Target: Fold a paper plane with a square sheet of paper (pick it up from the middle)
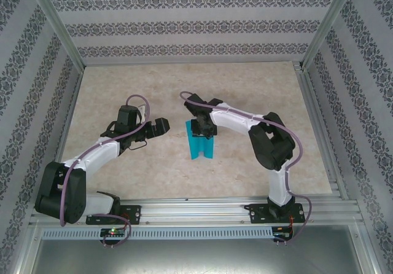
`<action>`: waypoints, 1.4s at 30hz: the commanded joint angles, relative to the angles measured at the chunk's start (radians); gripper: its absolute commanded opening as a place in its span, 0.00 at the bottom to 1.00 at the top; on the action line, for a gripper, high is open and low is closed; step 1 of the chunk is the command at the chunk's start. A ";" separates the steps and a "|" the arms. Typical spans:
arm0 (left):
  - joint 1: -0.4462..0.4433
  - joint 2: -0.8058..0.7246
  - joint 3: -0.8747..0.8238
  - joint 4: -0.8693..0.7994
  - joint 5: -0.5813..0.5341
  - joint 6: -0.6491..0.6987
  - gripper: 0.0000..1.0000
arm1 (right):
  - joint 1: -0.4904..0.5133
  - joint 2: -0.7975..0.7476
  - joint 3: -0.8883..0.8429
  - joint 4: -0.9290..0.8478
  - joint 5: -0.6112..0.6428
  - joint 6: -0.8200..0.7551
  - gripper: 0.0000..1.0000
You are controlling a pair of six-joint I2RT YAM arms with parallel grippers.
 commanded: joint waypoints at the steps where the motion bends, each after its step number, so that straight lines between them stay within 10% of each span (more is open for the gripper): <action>1: -0.009 -0.019 0.004 -0.022 0.007 0.016 1.00 | -0.029 -0.092 -0.050 0.130 -0.151 0.020 0.33; 12: -0.009 -0.025 0.019 -0.020 0.013 -0.004 1.00 | -0.150 -0.136 -0.358 0.960 -0.606 0.419 0.39; 42: -0.011 -0.004 0.057 -0.020 0.061 -0.035 1.00 | -0.197 -0.052 -0.271 0.461 -0.442 0.071 0.56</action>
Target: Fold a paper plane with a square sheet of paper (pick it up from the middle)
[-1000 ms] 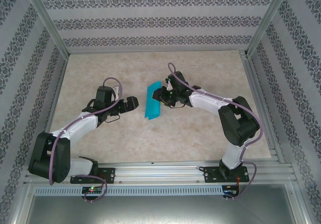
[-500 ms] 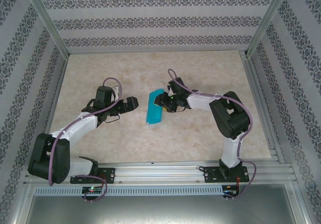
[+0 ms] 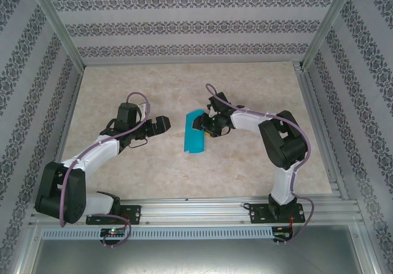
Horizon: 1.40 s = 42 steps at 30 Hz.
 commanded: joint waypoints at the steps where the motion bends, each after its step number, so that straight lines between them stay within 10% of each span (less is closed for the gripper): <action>1: -0.010 -0.009 0.015 0.011 0.013 -0.028 1.00 | -0.008 0.007 0.036 -0.065 0.022 -0.047 0.56; 42: -0.068 0.062 0.031 0.035 0.046 -0.027 1.00 | -0.025 0.001 0.093 -0.293 0.210 -0.087 0.70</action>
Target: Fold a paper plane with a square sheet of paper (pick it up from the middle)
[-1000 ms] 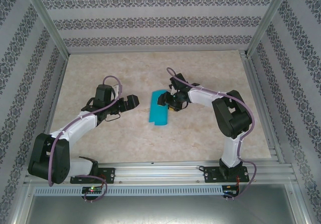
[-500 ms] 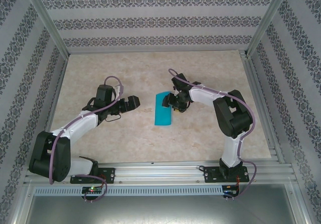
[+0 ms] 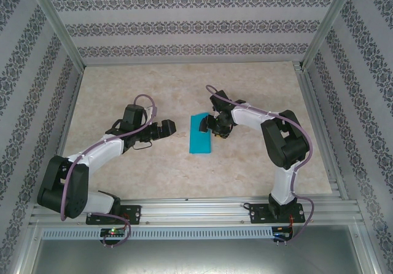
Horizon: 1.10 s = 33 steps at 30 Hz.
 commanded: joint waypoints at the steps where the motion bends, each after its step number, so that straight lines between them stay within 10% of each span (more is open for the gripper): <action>1: -0.015 0.012 0.031 0.025 -0.005 -0.008 1.00 | -0.006 0.005 0.018 -0.028 0.038 0.018 0.70; 33: -0.017 0.013 0.032 0.016 -0.009 -0.001 1.00 | 0.029 0.104 0.126 -0.168 0.096 -0.051 0.82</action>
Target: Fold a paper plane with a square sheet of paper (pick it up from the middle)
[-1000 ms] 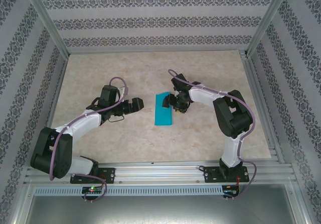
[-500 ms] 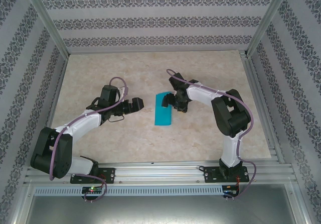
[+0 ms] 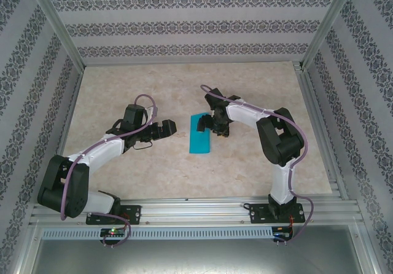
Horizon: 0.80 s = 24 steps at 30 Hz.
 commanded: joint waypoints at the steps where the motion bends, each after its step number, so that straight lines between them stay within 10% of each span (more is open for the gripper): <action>1: -0.011 0.008 0.032 0.015 -0.009 -0.001 1.00 | 0.000 0.043 0.007 -0.022 0.011 -0.013 0.82; 24: -0.022 0.036 0.041 0.015 -0.004 -0.028 0.98 | 0.011 0.079 -0.006 -0.027 0.041 0.034 0.83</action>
